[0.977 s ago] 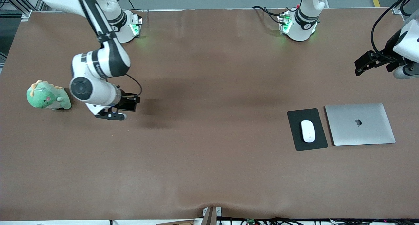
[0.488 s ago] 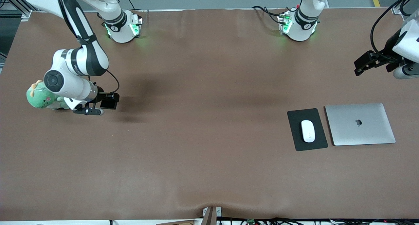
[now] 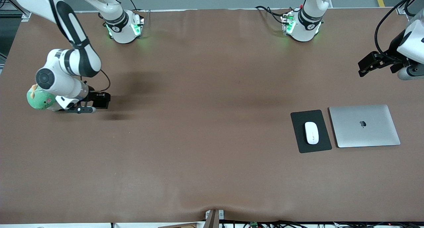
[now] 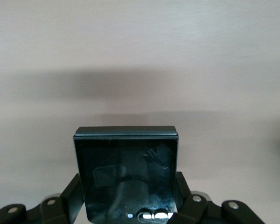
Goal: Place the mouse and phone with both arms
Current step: 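Carry the phone with the right gripper toward the green plush toy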
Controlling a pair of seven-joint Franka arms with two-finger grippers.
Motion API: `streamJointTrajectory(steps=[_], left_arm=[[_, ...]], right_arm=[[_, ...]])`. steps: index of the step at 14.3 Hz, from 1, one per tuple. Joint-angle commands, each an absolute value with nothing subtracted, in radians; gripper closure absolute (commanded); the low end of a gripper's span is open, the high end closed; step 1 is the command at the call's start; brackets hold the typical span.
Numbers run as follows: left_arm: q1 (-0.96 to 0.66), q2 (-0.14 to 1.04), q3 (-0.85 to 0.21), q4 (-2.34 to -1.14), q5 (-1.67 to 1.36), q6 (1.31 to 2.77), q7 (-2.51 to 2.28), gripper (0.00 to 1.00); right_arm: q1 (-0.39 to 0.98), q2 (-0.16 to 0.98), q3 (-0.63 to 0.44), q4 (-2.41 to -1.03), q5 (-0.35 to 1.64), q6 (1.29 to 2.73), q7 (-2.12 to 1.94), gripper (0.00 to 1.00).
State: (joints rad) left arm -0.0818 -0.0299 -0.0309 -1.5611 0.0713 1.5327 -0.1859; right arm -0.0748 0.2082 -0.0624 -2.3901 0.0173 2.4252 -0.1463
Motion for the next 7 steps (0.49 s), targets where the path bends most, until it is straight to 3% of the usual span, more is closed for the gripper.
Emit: streamJointTrajectory(steps=[1, 7], left_arm=[[-0.074, -0.054, -0.044, -1.575, 0.049, 1.537, -0.179, 0.00], [-0.064, -0.057, -0.046, -1.575, 0.049, 1.536, -0.179, 0.00]], right_arm=[[-0.114, 0.250, -0.044, -2.404, 0.003, 2.471, -0.189, 1.00], [-0.107, 0.333, -0.044, -2.401, 0.003, 2.513, -0.187, 0.98]])
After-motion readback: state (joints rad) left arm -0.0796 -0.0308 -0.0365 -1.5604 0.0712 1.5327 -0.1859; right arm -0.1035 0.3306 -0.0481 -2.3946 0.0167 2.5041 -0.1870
